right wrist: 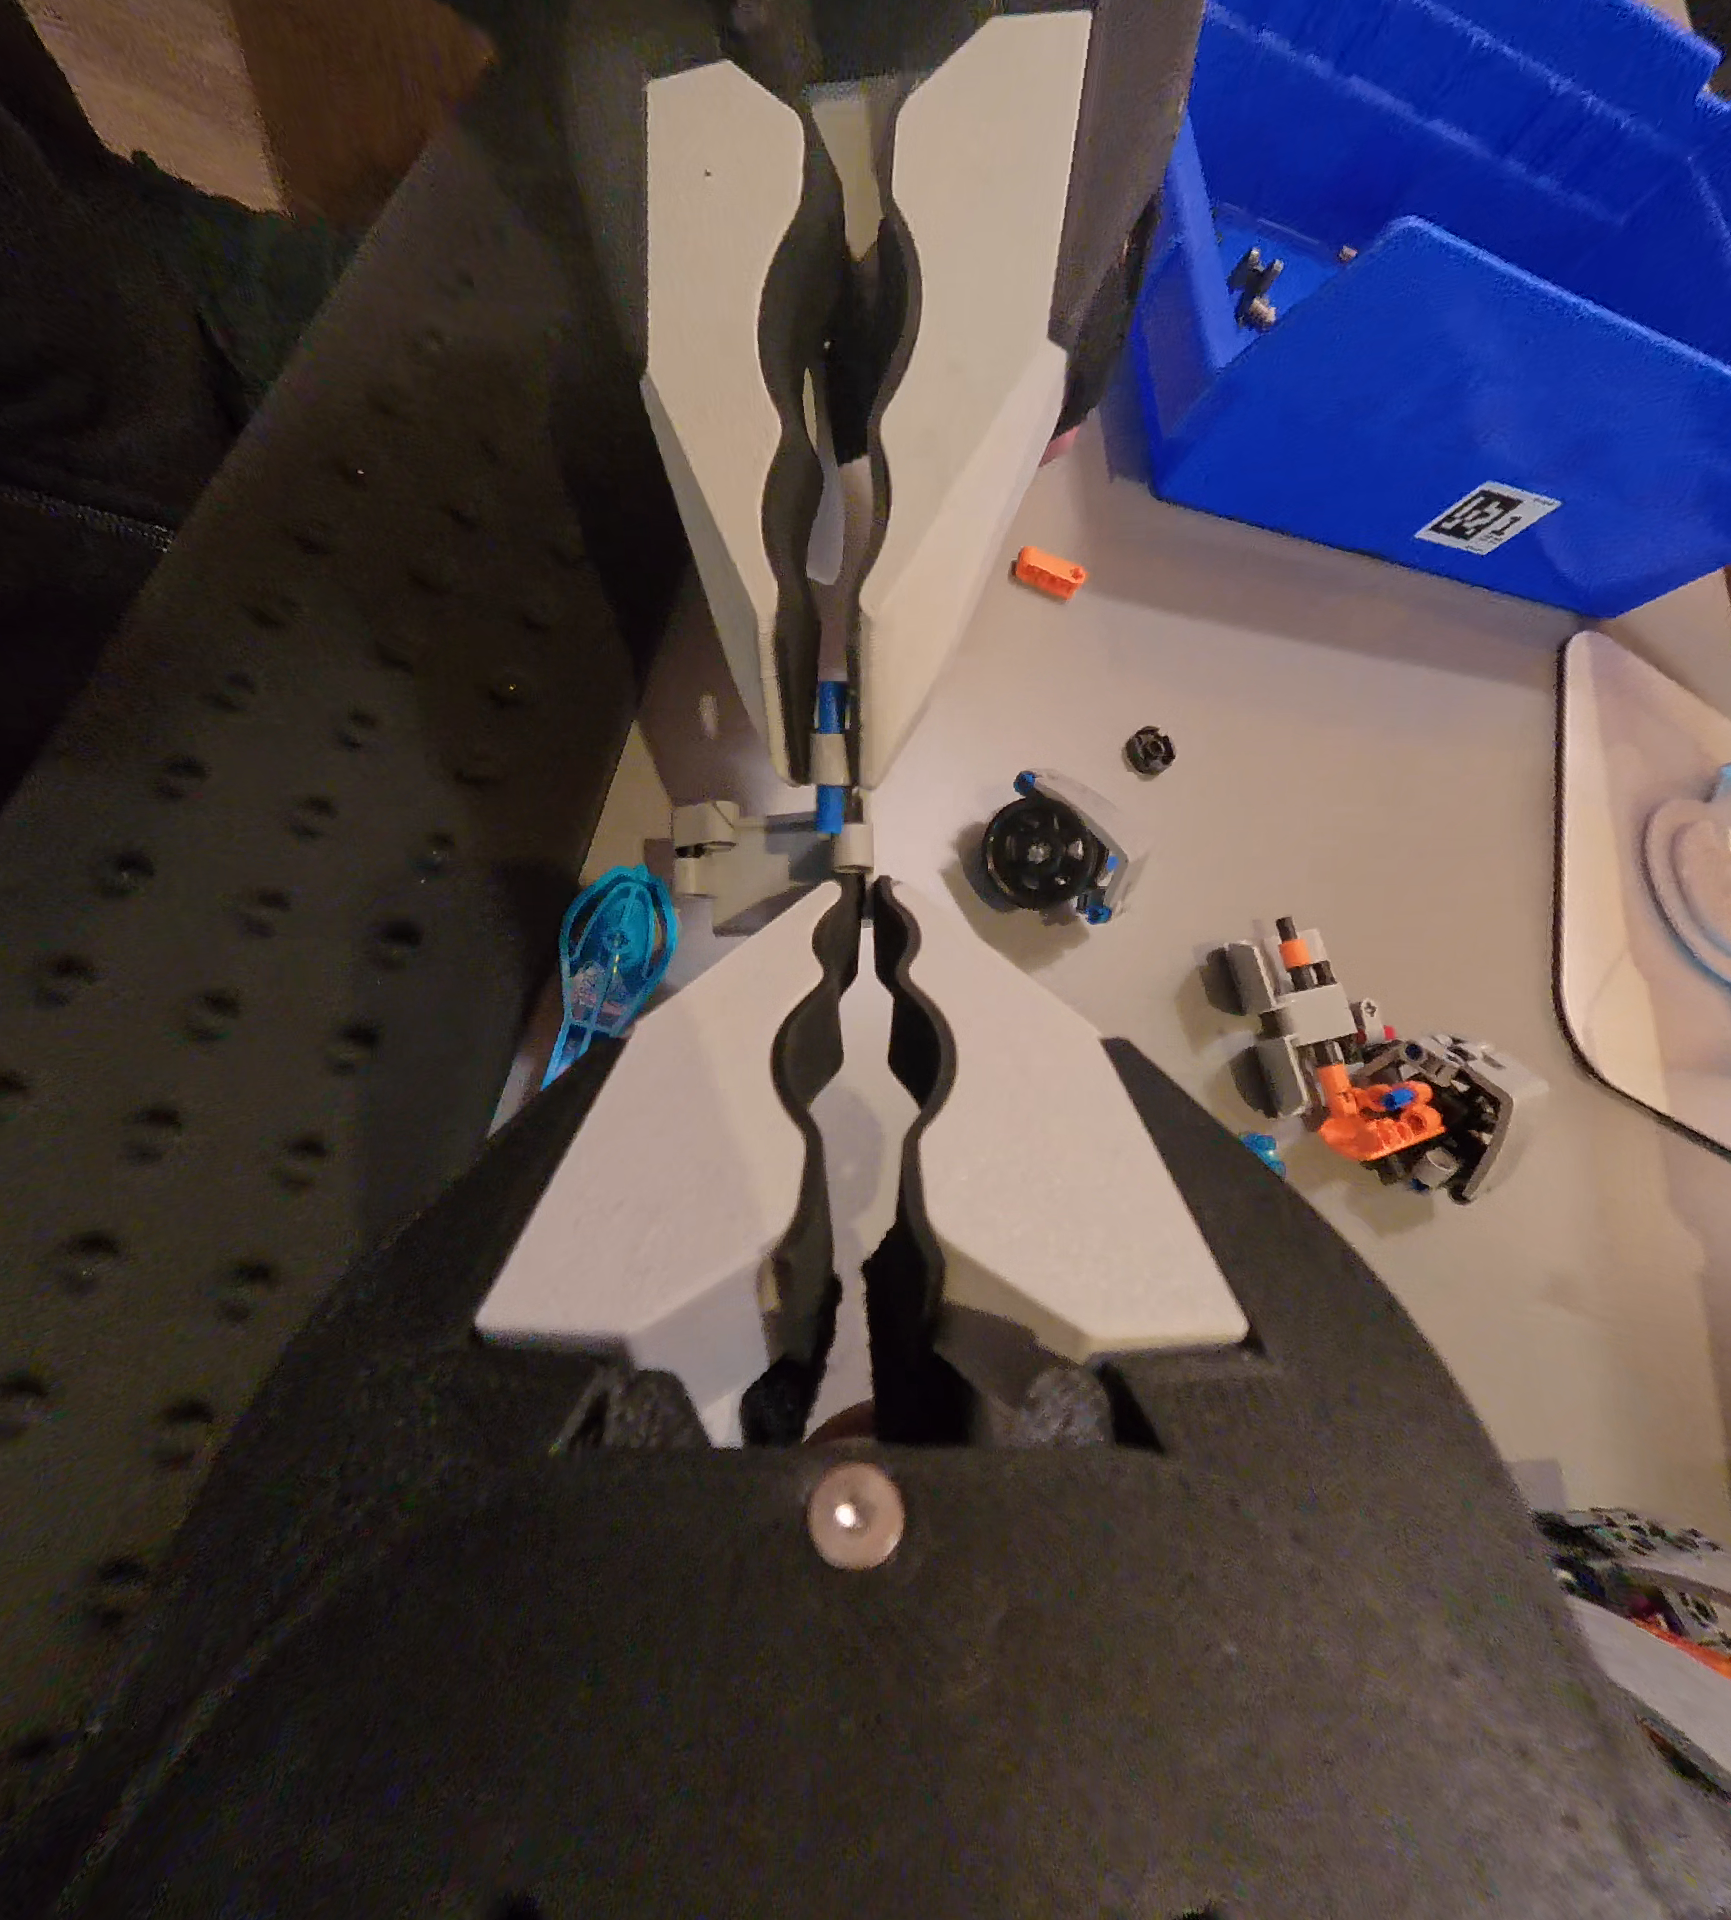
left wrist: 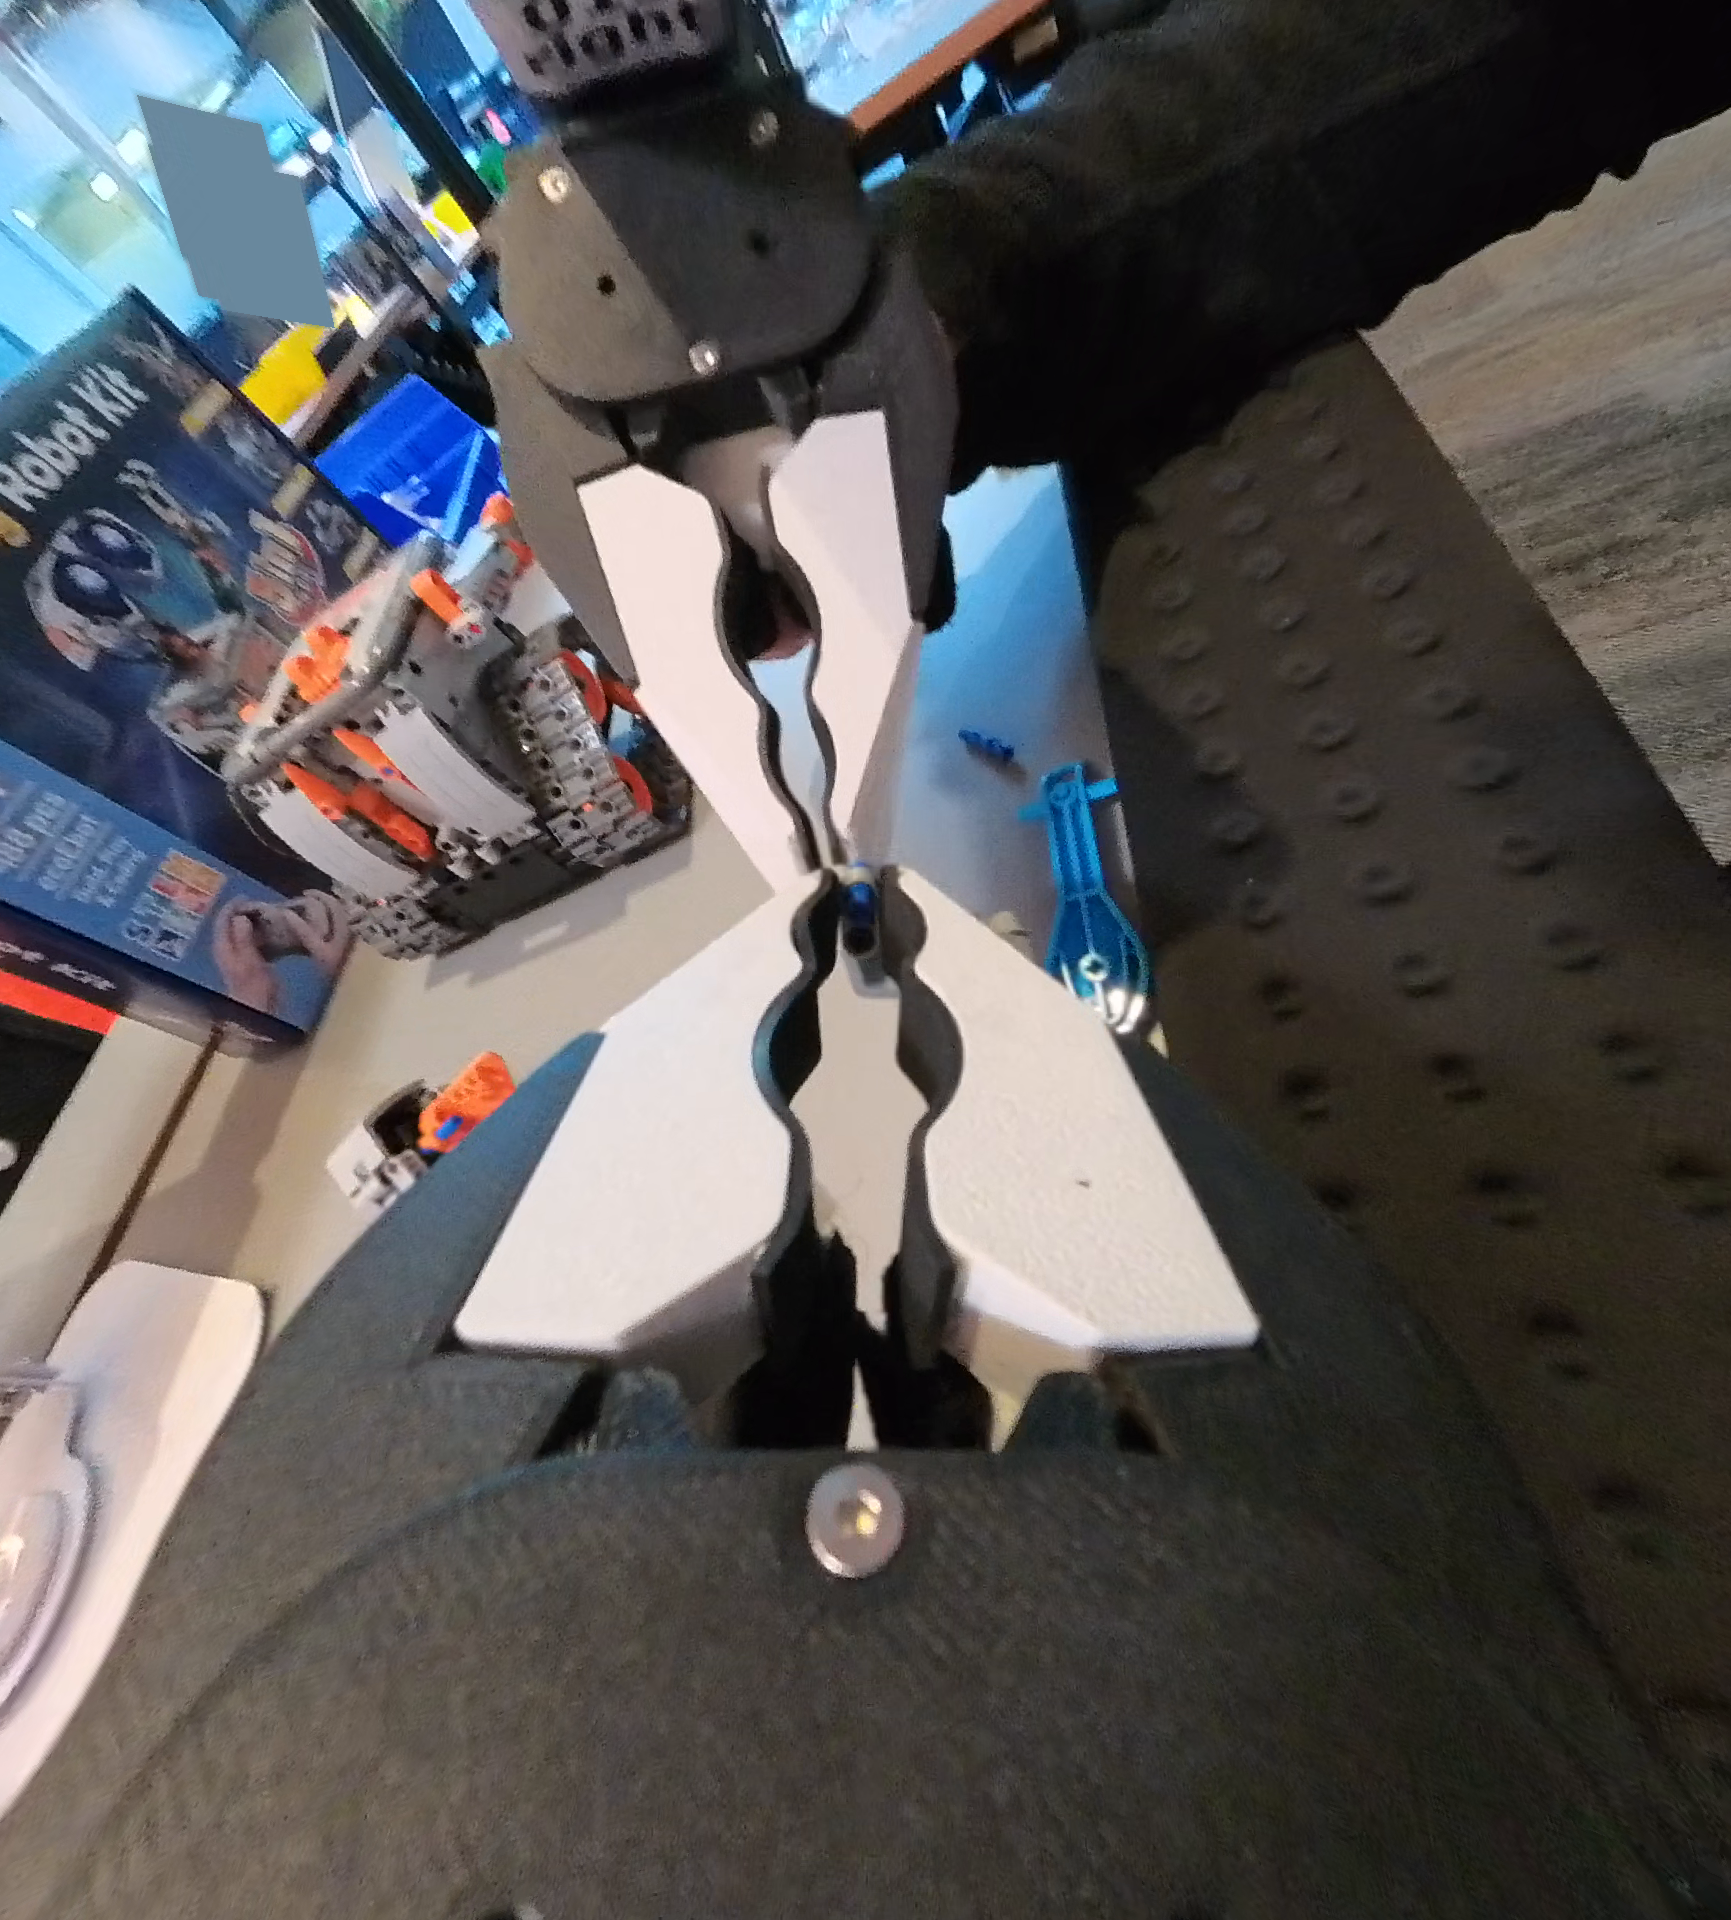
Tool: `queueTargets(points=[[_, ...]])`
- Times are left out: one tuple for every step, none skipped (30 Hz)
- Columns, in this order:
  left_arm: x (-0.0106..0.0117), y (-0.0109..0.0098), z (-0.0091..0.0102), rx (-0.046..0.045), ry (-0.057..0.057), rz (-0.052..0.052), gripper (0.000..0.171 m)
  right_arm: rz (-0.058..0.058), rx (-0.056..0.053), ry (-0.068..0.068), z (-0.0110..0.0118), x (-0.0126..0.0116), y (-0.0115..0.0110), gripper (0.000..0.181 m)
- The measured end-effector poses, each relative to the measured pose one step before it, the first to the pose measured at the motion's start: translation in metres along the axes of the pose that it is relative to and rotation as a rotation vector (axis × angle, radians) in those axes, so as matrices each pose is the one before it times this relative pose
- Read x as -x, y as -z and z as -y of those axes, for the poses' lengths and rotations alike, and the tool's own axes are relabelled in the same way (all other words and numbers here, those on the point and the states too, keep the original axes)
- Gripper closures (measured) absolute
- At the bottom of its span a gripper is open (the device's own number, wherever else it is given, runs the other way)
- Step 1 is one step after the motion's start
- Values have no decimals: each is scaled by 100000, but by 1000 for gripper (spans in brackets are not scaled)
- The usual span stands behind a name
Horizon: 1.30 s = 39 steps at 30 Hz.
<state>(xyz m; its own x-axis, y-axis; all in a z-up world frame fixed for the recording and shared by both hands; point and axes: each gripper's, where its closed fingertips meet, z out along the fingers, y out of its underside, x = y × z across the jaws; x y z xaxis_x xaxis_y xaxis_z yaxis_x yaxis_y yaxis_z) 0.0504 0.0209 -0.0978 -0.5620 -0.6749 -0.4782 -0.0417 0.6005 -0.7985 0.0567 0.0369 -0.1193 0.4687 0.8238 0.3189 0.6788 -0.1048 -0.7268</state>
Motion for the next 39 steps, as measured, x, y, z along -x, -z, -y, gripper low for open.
queueTargets(points=[[-43, 7, -104, 428, 1567, -183, 166, 860, 293, -849, -50, 68, 23, 181], [46, 16, -237, 1172, 698, 316, 166, 992, 246, -1337, -110, 50, -14, 181], [-5, -108, -506, 2513, -61, 164, 166, 271, 529, -775, -141, -27, -53, 181], [-191, -130, -392, 1800, 263, -702, 166, 230, 585, -13, -100, 38, -64, 181], [-70, 11, 6, 14, -1008, 547, 166, 830, 525, -615, -103, 101, -65, 181], [73, -17, -149, 1653, -1163, 949, 166, 130, 1005, -615, -188, -14, -49, 181], [-15, -123, -331, 2286, 99, -369, 166, -22, 1991, -698, -355, -79, -41, 181], [-155, -194, -492, 2216, 674, -1314, 166, 518, 1711, -1036, -330, 4, -64, 181], [-189, -284, -722, 3227, 779, -1703, 166, 186, 1781, -767, -336, -19, -132, 181], [-112, -293, -881, 4328, 1329, -1276, 166, 142, 2324, -578, -392, -8, -199, 181], [-120, -320, -941, 4933, 1005, -1240, 166, 1197, 1680, -1027, -321, 120, -236, 181], [-158, -226, -617, 2772, 552, -818, 166, 1005, 1341, -973, -296, 87, -218, 181], [-167, -167, -429, 1809, 845, -753, 166, 264, 1409, -662, -296, -36, -161, 181], [-258, -249, -737, 4064, 1427, -1942, 166, 302, 891, -753, -211, -35, -115, 181], [-201, -298, -866, 4527, 1266, -1522, 166, 638, 79, -673, -79, 24, -46, 181], [114, -133, -414, 1215, 194, 1001, 166, 438, -164, -388, -5, 23, -17, 181], [48, -40, -357, 1375, 1646, -358, 167, 87, 221, -260, -32, 7, -30, 181], [51, 41, -152, 454, 2842, -1083, 167, -14, 551, -308, -95, -21, -50, 181], [186, 67, -180, 525, 1614, 46, 167, 8, 444, -261, -117, -32, -41, 181], [244, 61, -186, 496, 13, 1167, 166, 107, -140, -53, -5, -3, -7, 181], [74, 65, -92, 337, 1151, 26, 165, 208, -428, -133, 64, 16, 15, 181], [-28, 98, -84, 677, 1409, -586, 164, 146, -51, -326, 1, -6, 17, 181], [133, 112, -104, 695, 612, 581, 161, 65, 179, -192, -57, -13, -9, 181], [140, 98, -88, 572, 623, 533, 157, 130, -64, 52, -1, 18, 5, 181], [83, 77, -68, 320, 551, 270, 155, 173, -207, 112, 60, 44, -22, 181], [-13, 20, -29, 67, 454, -378, 155, 186, 20, 78, 5, 39, -28, 181], [-69, -65, 41, 157, 821, -948, 156, 146, 98, 19, -22, 28, -37, 181], [-27, -100, 75, 584, 995, -819, 157, 35, -72, -47, 10, -7, -21, 181], [-267, -151, 41, 847, -392, -1734, 166, 3, -169, -105, 16, -4, 5, 181], [-34, -115, 157, -93, -1003, 281, 166, 0, -37, -188, -9, -12, -9, 181], [14, -49, 55, 332, -430, 99, 166, -94, 80, -178, -23, -35, -5, 181], [26, -25, -3, 276, -107, -157, 166, -344, 52, -195, -2, -58, 7, 181], [309, 2, -38, 378, -831, 2225, 166, -379, 37, -356, 12, -77, 17, 181], [571, 70, 174, -1325, -2865, 5390, 167, -519, 11, -322, 37, -75, 29, 181], [-86, 105, 380, -1920, -369, 510, 167, -612, 98, -300, 29, -84, 6, 181], [9, 171, 498, -1856, 1053, 490, 167, -346, 223, -491, 19, -51, -36, 181], [384, 315, 690, -3085, -934, 3339, 167, -593, 495, -715, -38, -101, -101, 181], [179, 254, 514, -1798, -328, 1033, 167, -838, 886, -691, -114, -152, -125, 181], [31, 146, 442, -1692, 1903, -814, 167, -321, 826, -643, -118, -78, -104, 181]])
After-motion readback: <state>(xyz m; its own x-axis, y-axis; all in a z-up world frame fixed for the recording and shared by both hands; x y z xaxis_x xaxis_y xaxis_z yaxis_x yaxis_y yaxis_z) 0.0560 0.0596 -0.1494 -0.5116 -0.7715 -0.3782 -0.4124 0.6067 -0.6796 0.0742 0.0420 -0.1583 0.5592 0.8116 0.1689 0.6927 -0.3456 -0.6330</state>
